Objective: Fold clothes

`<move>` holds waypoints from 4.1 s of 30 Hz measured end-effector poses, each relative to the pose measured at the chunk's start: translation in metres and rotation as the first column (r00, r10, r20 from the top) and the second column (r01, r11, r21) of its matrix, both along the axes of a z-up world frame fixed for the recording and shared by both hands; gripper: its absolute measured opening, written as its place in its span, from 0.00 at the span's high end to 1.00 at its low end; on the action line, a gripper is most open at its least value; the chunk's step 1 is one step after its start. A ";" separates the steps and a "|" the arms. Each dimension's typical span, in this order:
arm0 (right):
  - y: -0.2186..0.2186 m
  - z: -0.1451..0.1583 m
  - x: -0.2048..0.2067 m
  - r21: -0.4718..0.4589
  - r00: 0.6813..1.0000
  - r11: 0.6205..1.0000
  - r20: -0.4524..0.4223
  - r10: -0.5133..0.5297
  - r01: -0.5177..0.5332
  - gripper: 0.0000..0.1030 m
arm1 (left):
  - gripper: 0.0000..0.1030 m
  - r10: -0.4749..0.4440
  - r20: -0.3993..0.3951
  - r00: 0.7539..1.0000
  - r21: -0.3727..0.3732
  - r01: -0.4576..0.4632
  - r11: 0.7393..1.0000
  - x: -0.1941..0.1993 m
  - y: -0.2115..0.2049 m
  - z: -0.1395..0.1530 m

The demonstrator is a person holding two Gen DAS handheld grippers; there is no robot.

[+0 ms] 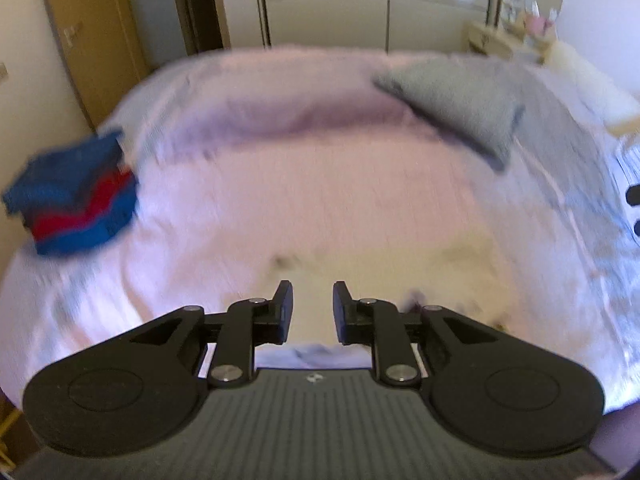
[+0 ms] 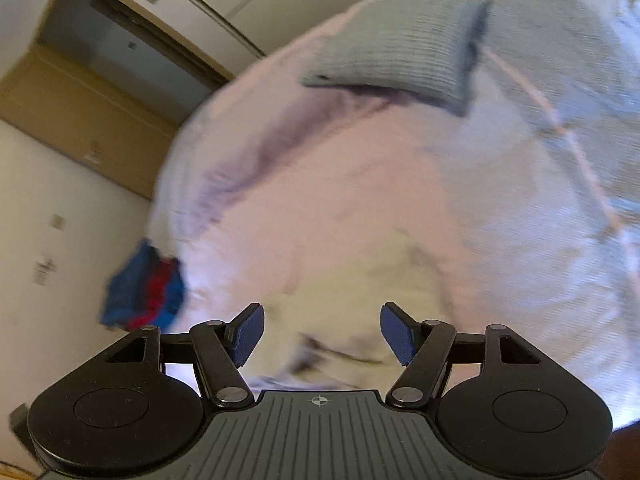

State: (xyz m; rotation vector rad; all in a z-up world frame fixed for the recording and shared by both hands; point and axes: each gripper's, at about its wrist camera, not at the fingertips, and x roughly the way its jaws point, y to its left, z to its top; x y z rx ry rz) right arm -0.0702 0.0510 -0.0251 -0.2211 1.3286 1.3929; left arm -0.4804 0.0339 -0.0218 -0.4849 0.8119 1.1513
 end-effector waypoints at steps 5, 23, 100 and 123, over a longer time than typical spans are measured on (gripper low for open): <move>-0.047 -0.024 0.022 -0.076 0.997 0.997 0.069 0.018 -0.013 0.34 | 0.83 -0.020 -0.007 1.000 -0.087 0.020 0.996 0.028 -0.037 -0.029; -0.066 -0.066 0.010 -0.149 0.992 0.986 0.085 0.091 -0.077 0.34 | 0.75 -0.172 -0.020 0.985 -0.131 0.168 0.977 0.066 -0.033 -0.046; 0.194 -0.235 -0.049 -0.091 0.921 0.990 0.366 0.133 -0.106 0.45 | 0.66 -0.019 0.080 0.997 -0.394 0.049 0.918 -0.031 0.376 -0.222; 0.046 -0.148 -0.146 -0.213 0.921 0.976 0.388 0.043 0.044 0.45 | 0.64 -0.027 -0.202 0.979 -0.355 -0.048 0.934 -0.038 0.211 -0.143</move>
